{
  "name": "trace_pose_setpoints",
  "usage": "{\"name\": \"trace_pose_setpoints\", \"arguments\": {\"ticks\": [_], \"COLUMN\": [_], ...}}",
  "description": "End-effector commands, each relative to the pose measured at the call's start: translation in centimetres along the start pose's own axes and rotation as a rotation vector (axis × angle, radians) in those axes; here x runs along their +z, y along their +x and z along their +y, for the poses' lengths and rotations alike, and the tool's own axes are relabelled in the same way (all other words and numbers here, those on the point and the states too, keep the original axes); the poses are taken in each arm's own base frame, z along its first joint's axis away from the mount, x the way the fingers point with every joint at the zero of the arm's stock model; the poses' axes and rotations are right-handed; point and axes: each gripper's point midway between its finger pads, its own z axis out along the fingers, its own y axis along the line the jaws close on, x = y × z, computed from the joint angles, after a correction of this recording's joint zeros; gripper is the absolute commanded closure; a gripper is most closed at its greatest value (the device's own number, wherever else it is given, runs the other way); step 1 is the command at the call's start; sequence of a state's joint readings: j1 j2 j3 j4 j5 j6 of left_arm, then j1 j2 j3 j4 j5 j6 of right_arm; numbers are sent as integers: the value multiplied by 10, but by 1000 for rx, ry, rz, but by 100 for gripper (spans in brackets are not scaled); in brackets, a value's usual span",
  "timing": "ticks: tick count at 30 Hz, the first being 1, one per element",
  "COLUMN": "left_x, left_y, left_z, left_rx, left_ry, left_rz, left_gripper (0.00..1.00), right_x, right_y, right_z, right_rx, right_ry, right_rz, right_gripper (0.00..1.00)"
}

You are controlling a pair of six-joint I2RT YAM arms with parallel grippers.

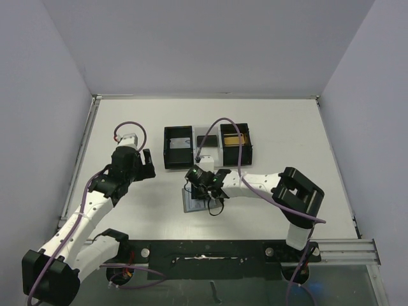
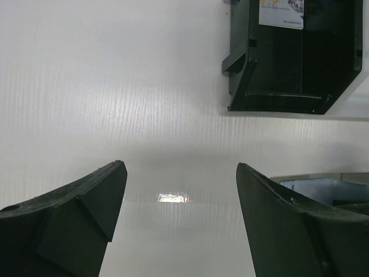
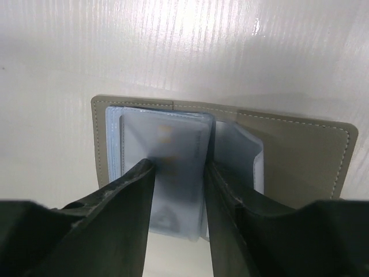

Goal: Take the credit cards out of the card holder

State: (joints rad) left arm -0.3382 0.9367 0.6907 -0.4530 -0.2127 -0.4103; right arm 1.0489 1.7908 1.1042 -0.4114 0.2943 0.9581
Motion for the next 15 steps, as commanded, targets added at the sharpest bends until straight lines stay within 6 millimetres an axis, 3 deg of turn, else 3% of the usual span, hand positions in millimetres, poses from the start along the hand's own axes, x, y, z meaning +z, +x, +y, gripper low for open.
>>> {"name": "trace_pose_setpoints", "arguments": {"ticks": [1, 5, 8, 12, 15], "left_x": [-2, 0, 2, 3, -1], "left_y": [-19, -17, -14, -10, -4], "left_z": [-6, -8, -9, -20, -47], "left_rx": [-11, -8, -5, -1, -26], "left_ry": [19, 27, 34, 92, 248], "left_rz": [-52, -41, -24, -1, 22], "left_gripper": [23, 23, 23, 23, 23], "right_x": [-4, -2, -1, -1, -1], "right_y": [-1, 0, 1, 2, 2], "right_z": [2, -4, -5, -8, -9], "right_rx": [53, 95, 119, 140, 169], "right_ry": [-73, -114, -150, -184, -224], "right_rz": [-5, 10, 21, 25, 32], "right_gripper": [67, 88, 96, 100, 100]}}
